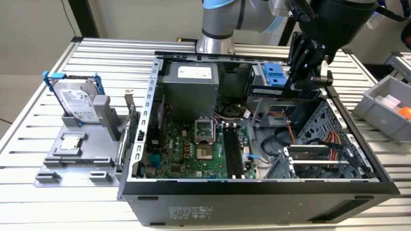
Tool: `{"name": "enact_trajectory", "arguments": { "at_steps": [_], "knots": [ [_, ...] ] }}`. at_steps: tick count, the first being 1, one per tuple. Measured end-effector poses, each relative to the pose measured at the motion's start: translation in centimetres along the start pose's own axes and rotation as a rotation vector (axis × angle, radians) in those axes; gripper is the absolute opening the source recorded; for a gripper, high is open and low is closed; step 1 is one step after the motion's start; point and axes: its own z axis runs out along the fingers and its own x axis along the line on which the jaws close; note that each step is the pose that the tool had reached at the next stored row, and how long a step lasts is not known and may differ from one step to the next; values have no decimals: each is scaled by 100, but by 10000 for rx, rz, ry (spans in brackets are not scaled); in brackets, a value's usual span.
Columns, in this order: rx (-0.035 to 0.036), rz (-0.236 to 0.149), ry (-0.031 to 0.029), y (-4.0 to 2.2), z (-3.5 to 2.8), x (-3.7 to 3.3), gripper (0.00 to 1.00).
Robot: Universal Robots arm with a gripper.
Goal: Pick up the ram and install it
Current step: 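Insert the ram into the slot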
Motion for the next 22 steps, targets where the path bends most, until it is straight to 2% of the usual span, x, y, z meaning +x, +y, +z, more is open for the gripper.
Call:
{"name": "enact_trajectory", "arguments": {
  "at_steps": [11, 22],
  "knots": [
    [8, 162, -4, 0, 0, 0, 0],
    [47, 1023, -25, 1, 2, 0, 0]
  ]
}}
